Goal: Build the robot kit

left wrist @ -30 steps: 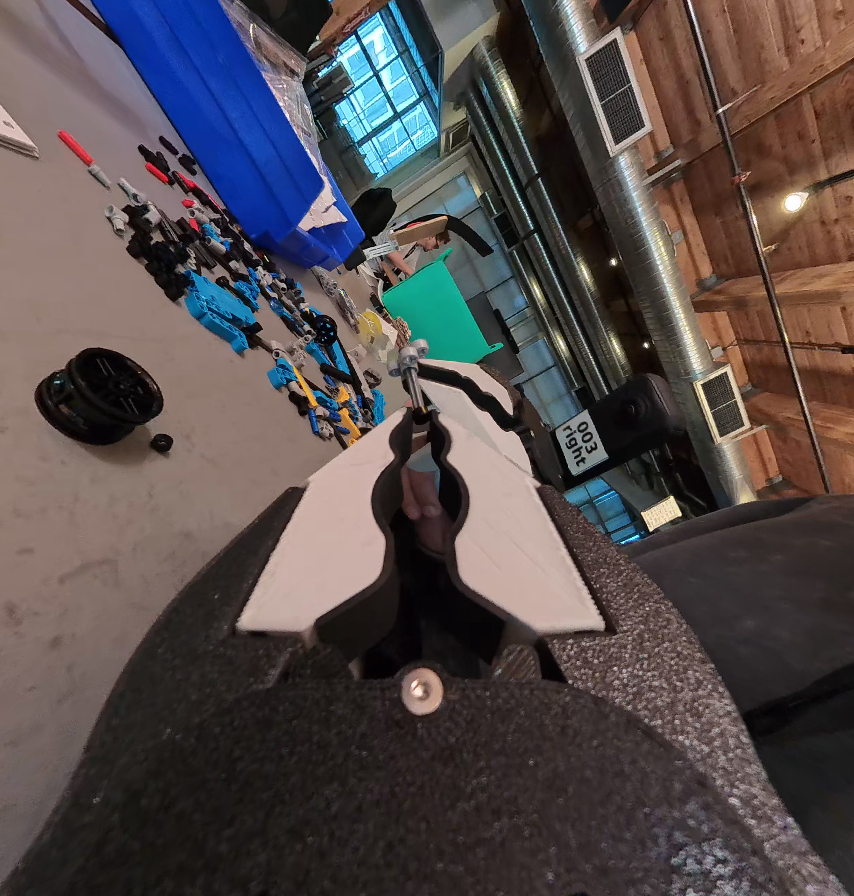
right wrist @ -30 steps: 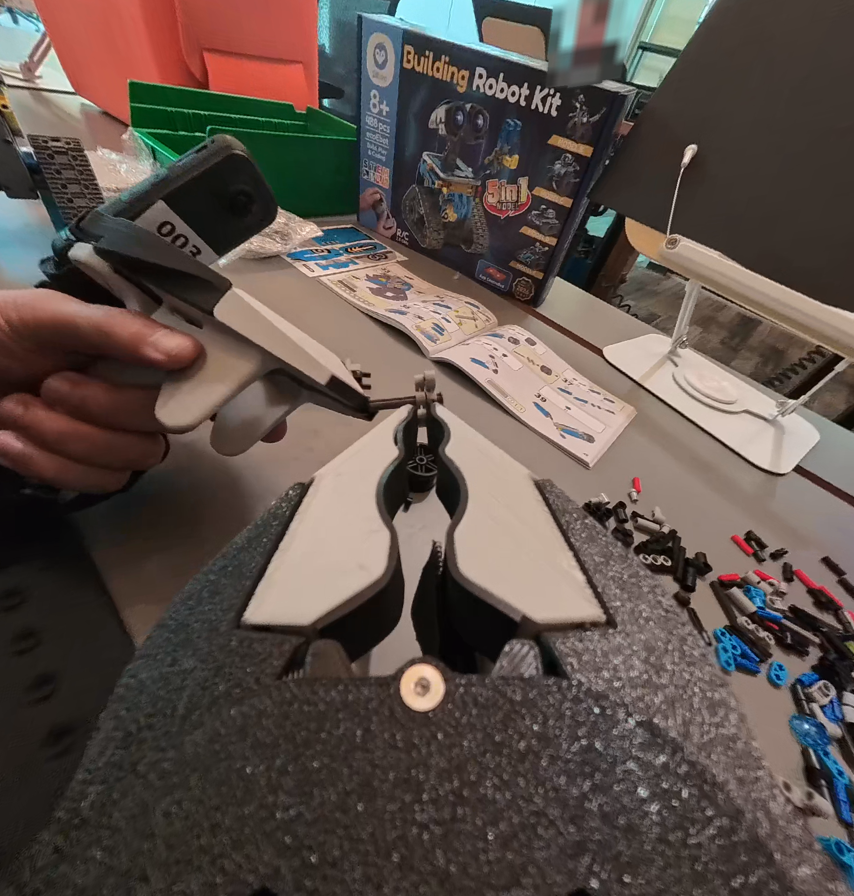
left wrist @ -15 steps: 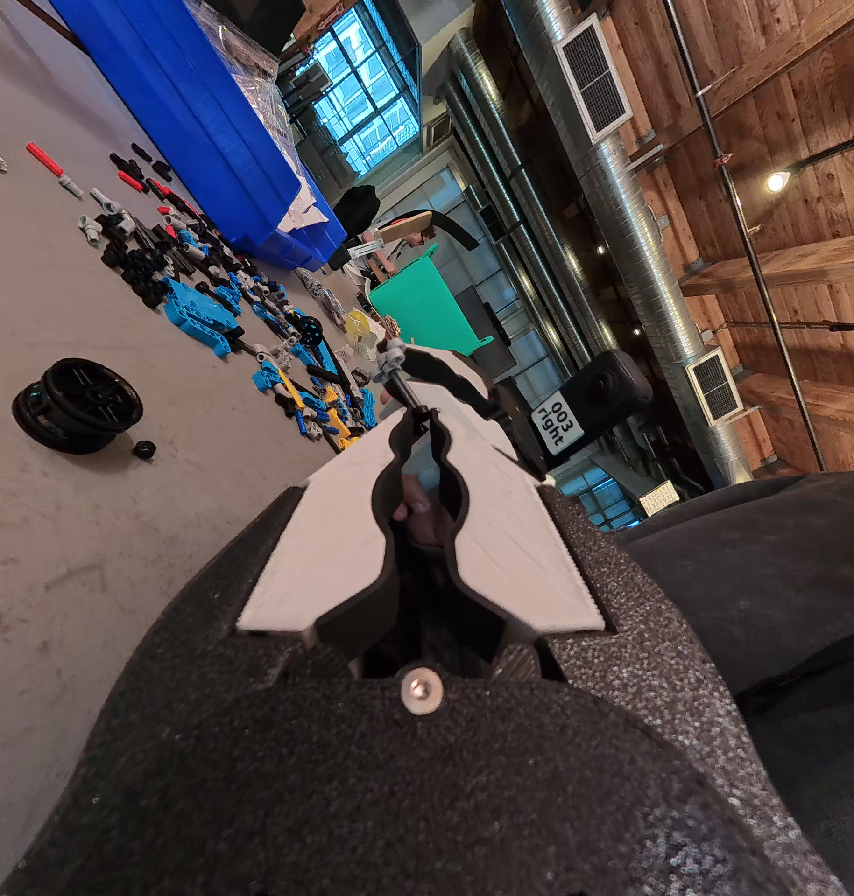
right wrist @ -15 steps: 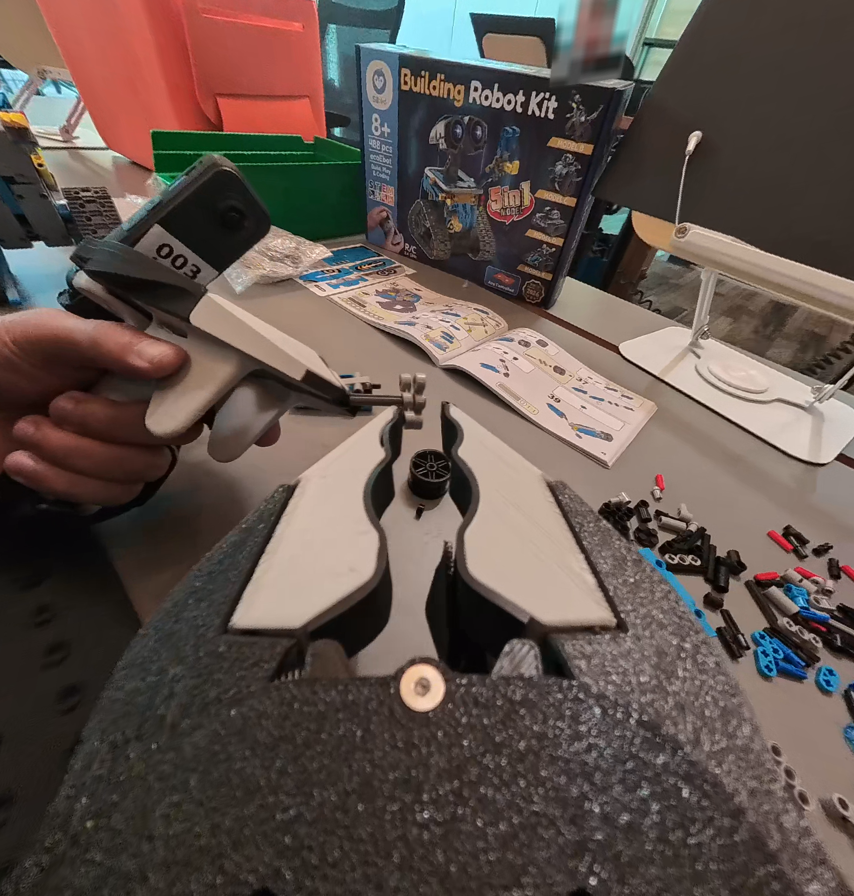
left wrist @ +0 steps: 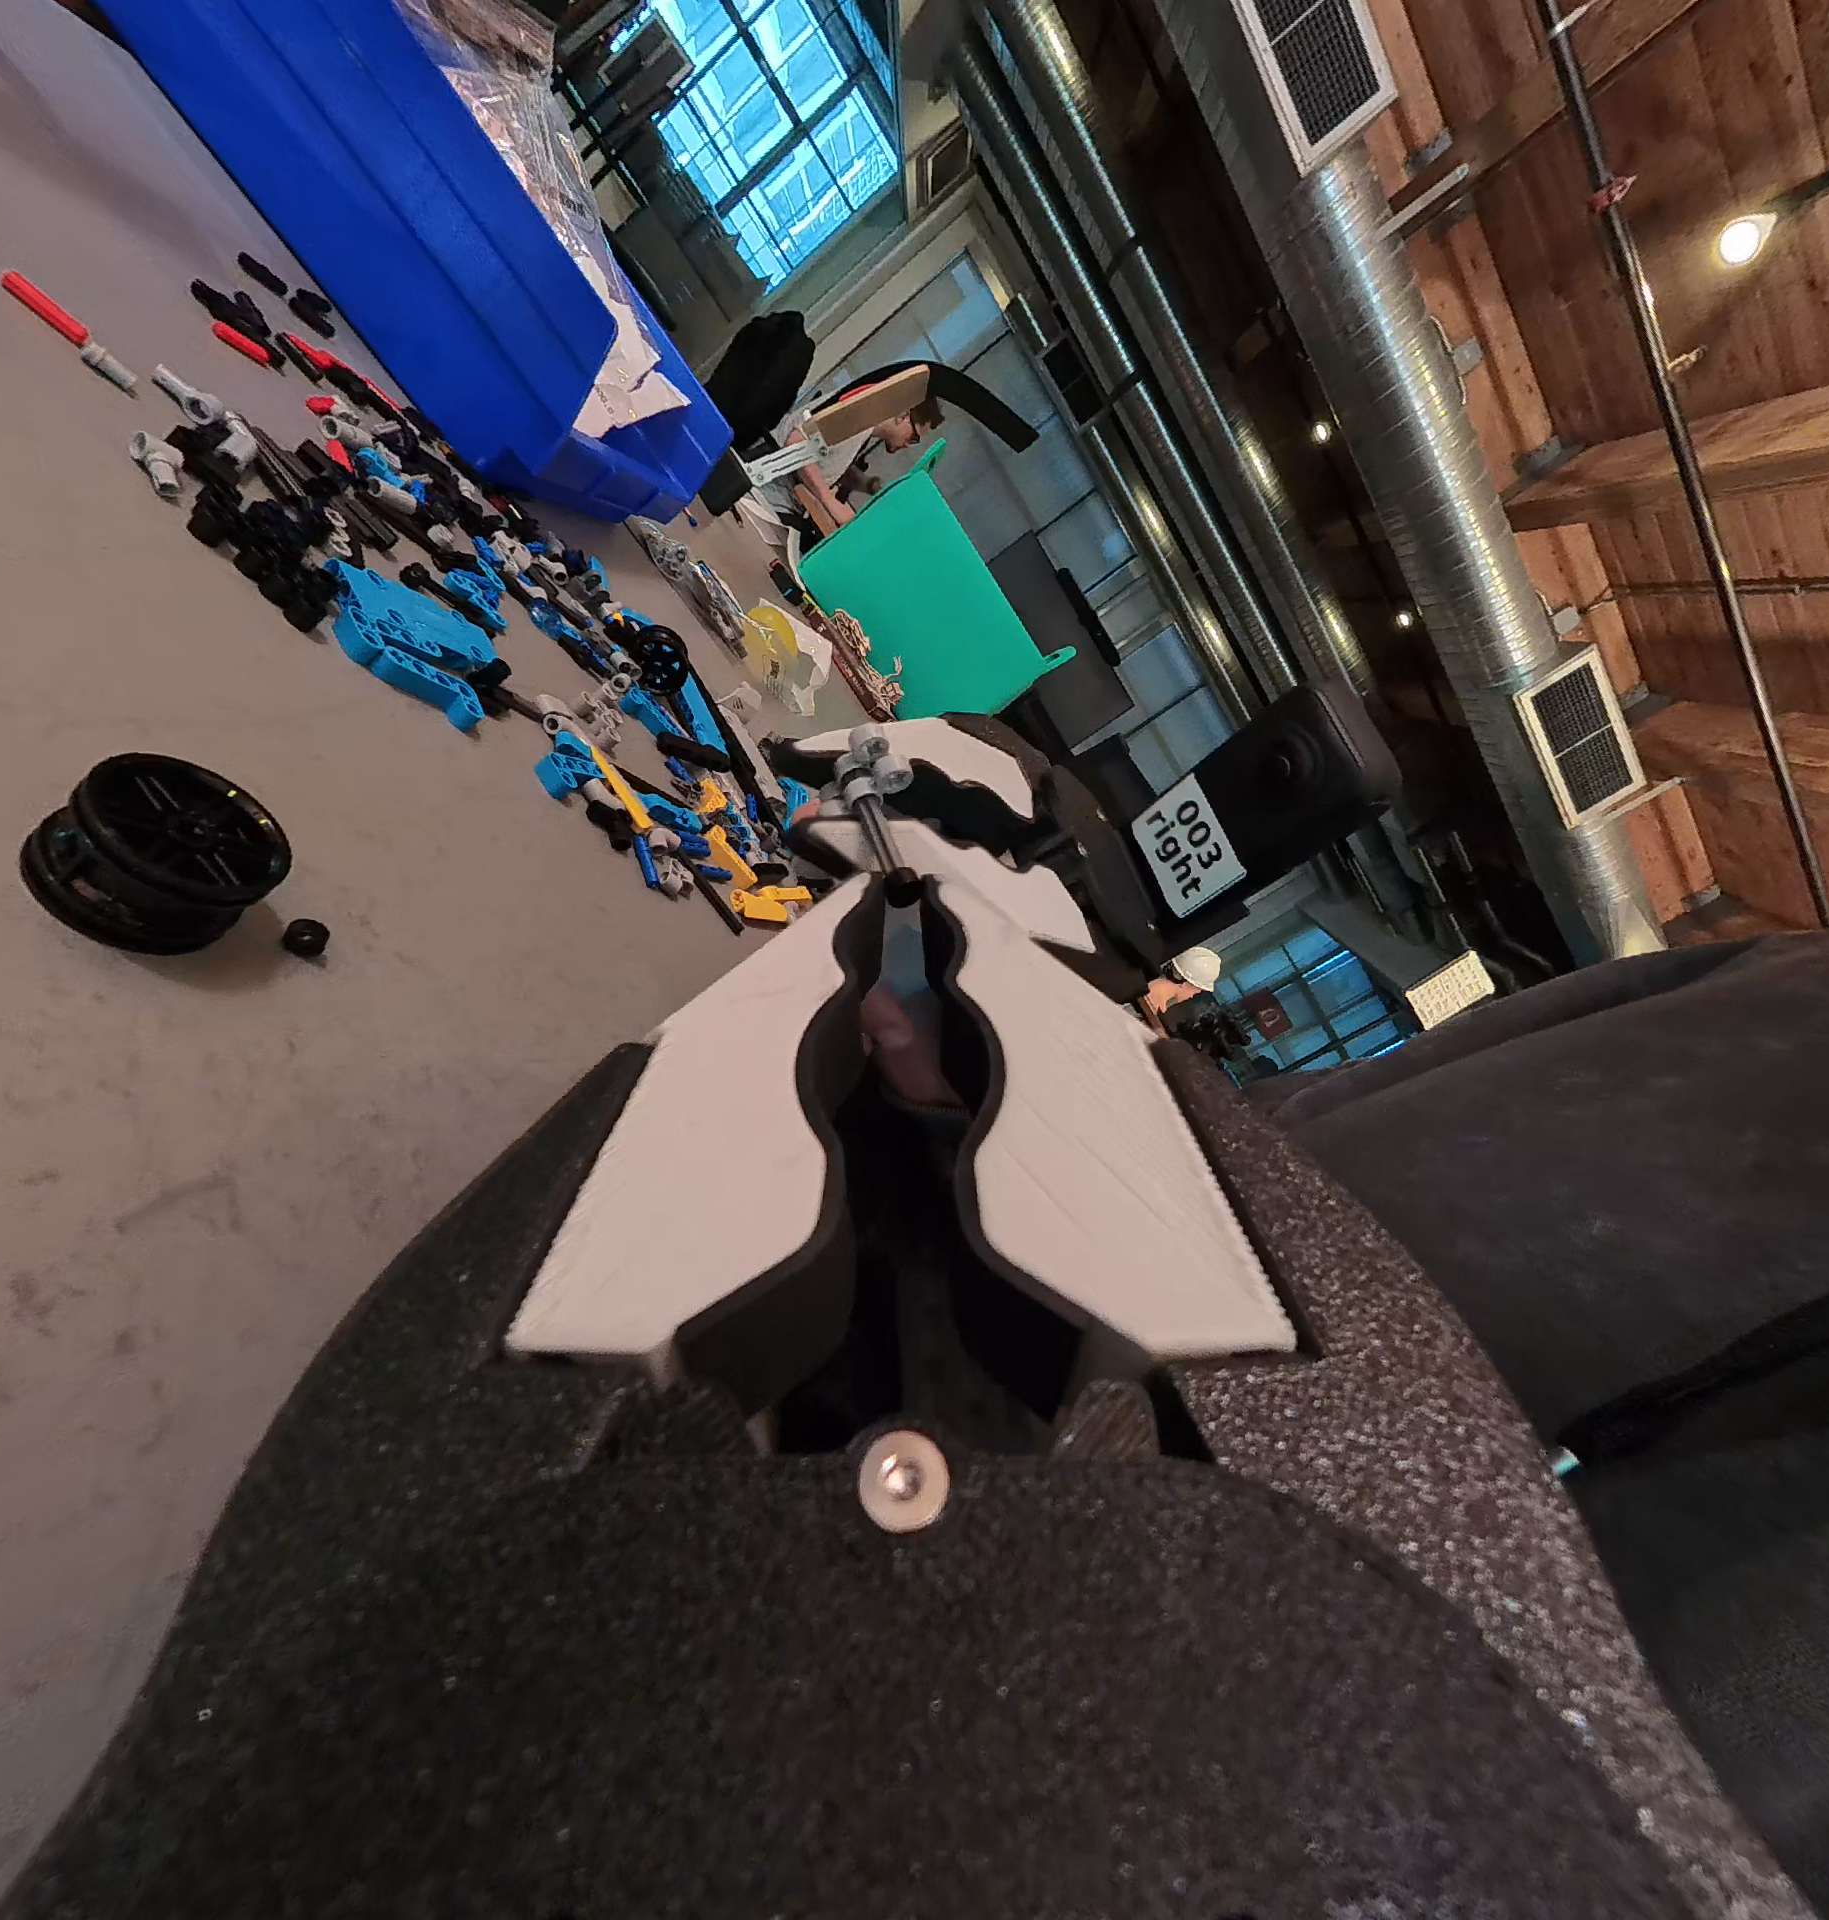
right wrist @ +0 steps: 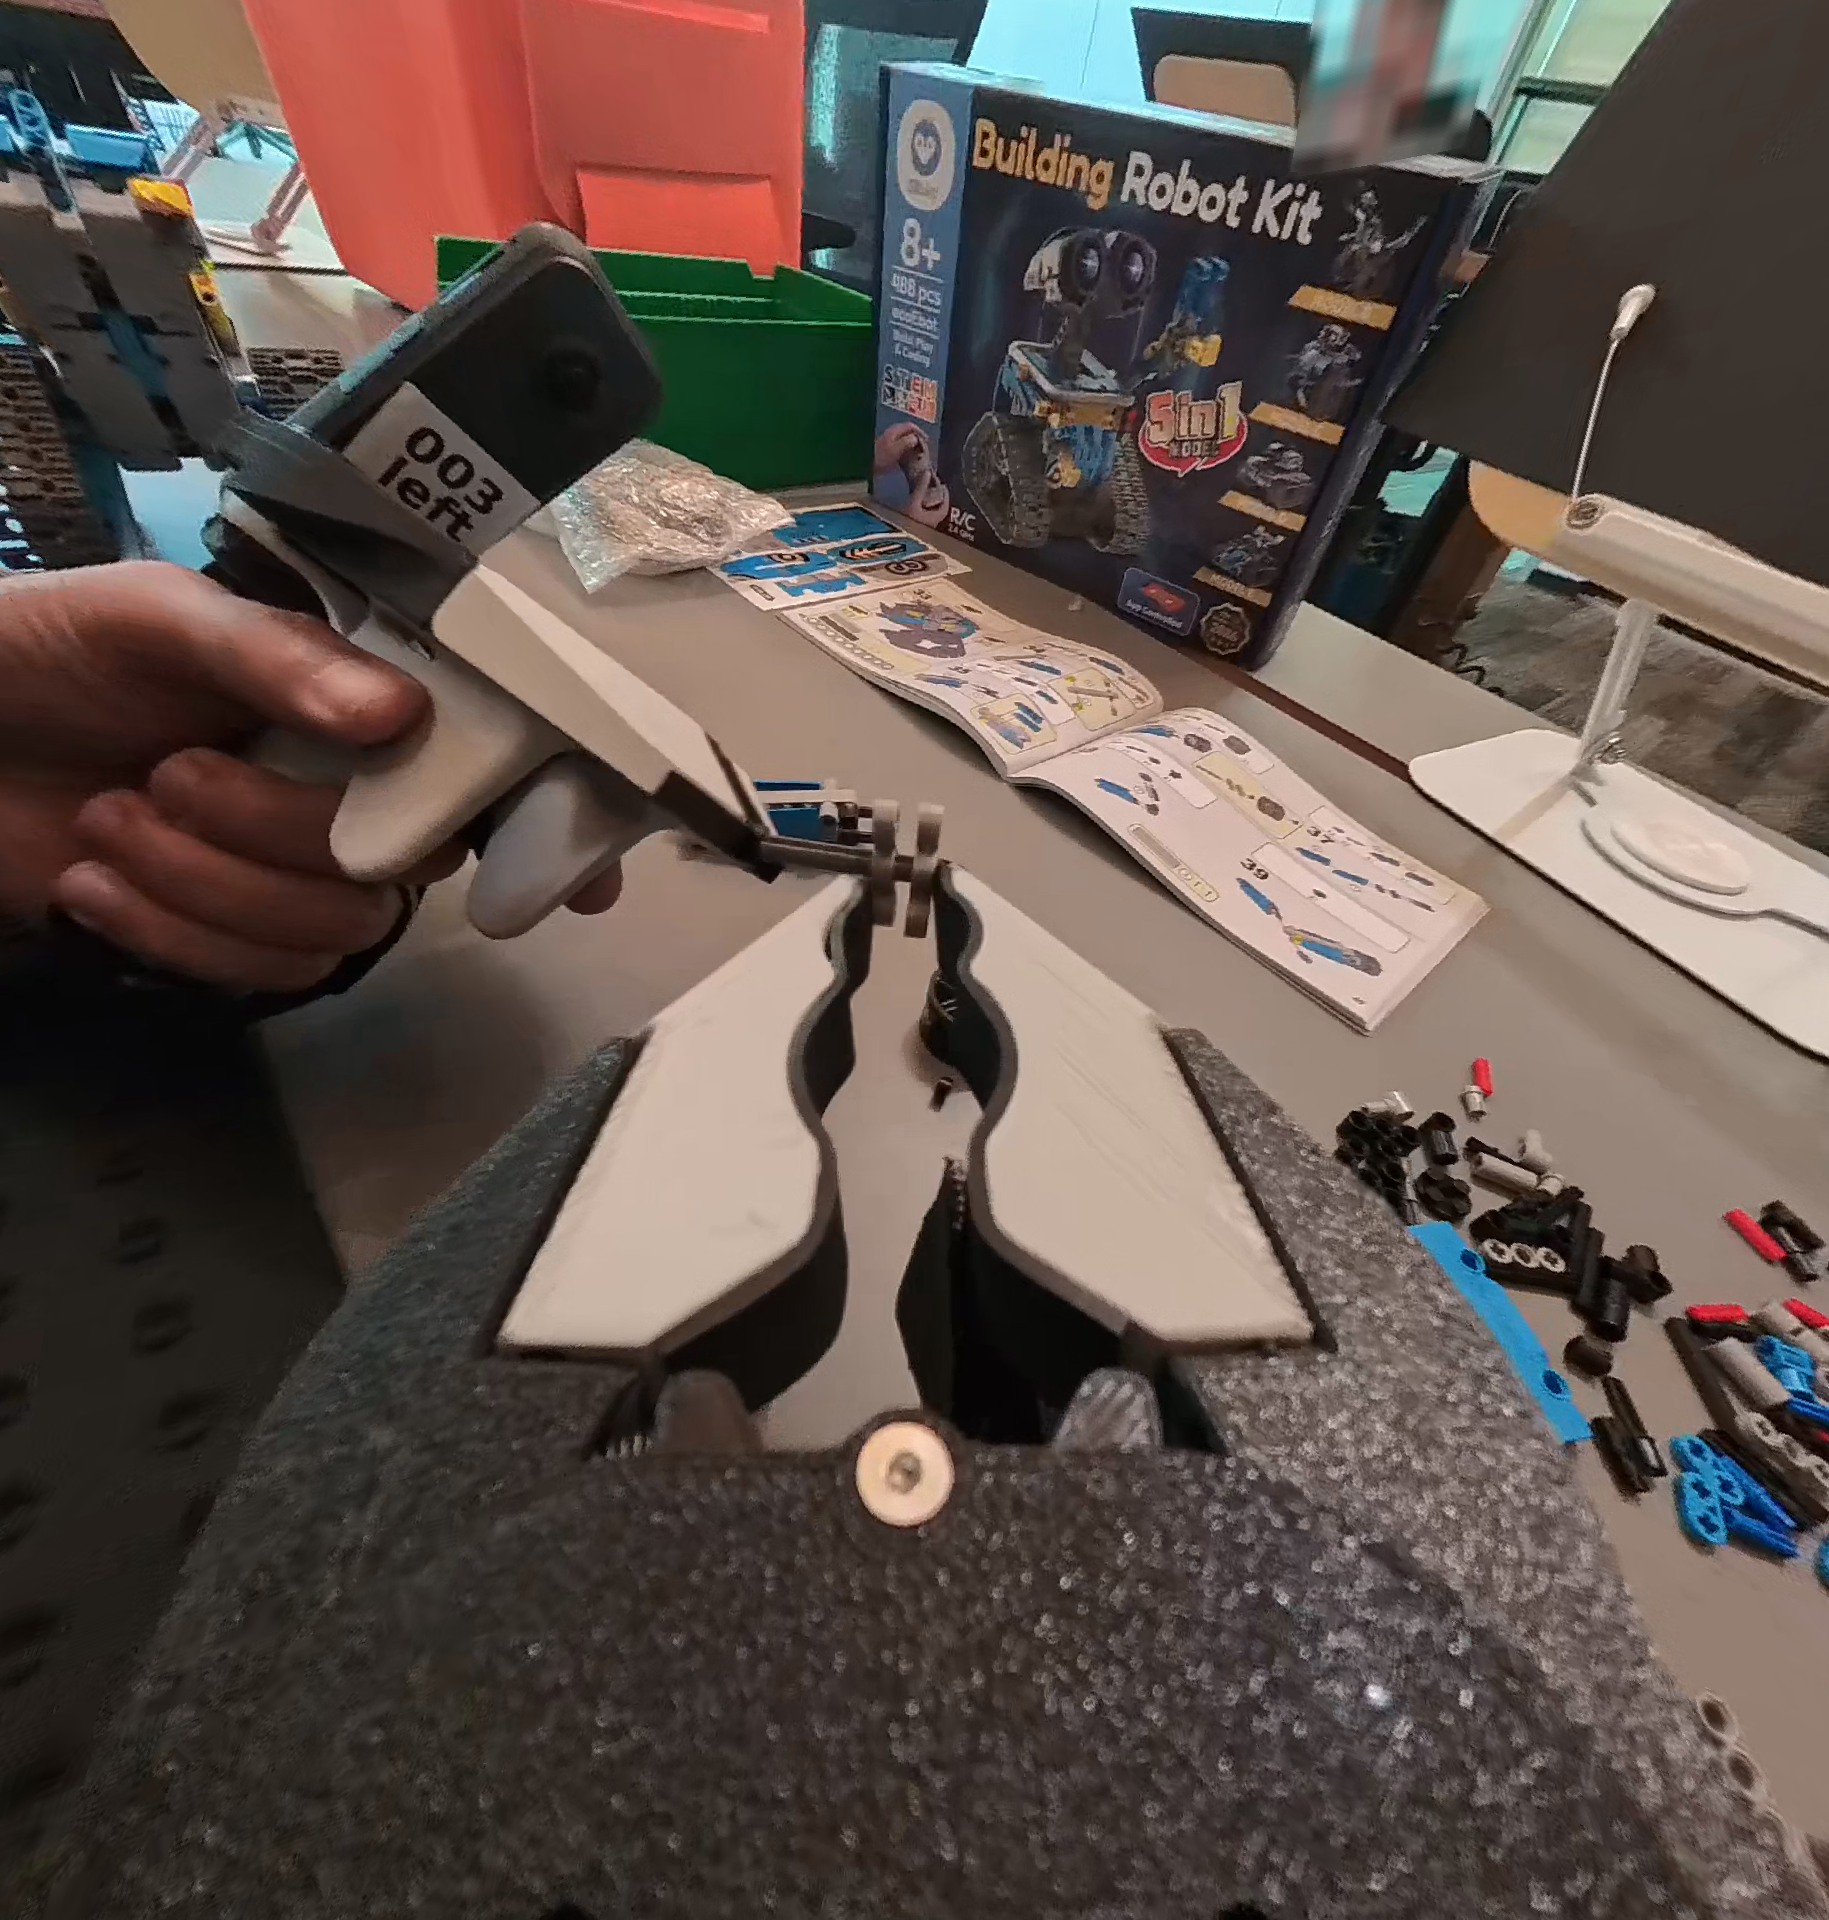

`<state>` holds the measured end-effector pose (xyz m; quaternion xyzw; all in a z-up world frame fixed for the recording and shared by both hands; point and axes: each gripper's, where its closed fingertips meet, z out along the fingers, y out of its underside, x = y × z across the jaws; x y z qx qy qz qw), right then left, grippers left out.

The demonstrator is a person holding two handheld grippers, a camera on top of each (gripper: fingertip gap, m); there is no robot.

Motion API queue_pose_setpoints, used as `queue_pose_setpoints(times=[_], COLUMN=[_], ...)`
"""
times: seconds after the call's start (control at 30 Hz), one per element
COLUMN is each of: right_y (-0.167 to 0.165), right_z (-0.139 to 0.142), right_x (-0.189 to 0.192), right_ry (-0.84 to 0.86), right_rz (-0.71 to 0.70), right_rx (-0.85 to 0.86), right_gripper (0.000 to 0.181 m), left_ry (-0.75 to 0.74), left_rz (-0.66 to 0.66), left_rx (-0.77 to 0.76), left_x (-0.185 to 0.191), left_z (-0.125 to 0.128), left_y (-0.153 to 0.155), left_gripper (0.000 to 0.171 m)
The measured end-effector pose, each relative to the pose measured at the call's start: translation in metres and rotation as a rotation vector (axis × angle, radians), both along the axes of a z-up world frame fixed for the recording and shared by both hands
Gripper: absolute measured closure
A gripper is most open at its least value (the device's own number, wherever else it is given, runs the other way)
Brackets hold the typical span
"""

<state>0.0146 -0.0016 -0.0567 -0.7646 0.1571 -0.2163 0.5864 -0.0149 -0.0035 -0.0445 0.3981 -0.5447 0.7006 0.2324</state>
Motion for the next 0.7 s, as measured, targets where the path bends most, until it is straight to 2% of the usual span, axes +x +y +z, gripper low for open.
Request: queue_pose_setpoints(times=[0.53,0.6,0.7], right_y=[-0.002,0.005,0.008], right_z=[-0.017,-0.020,-0.023], right_x=[0.006,-0.001,-0.002], right_ry=[-0.046,-0.030,-0.060], right_rz=[-0.092,-0.043,-0.056], right_rx=[-0.154,-0.159,-0.189], right_gripper=[0.173,0.174,0.174], left_ry=[-0.045,-0.049,-0.042], left_rz=[0.097,0.116,0.123], left_rx=[0.137,0.153,0.144], left_x=[0.005,0.007,0.009], left_z=[-0.018,-0.020,-0.020], left_y=[0.000,0.000,0.001], left_gripper=[0.166,0.167,0.167])
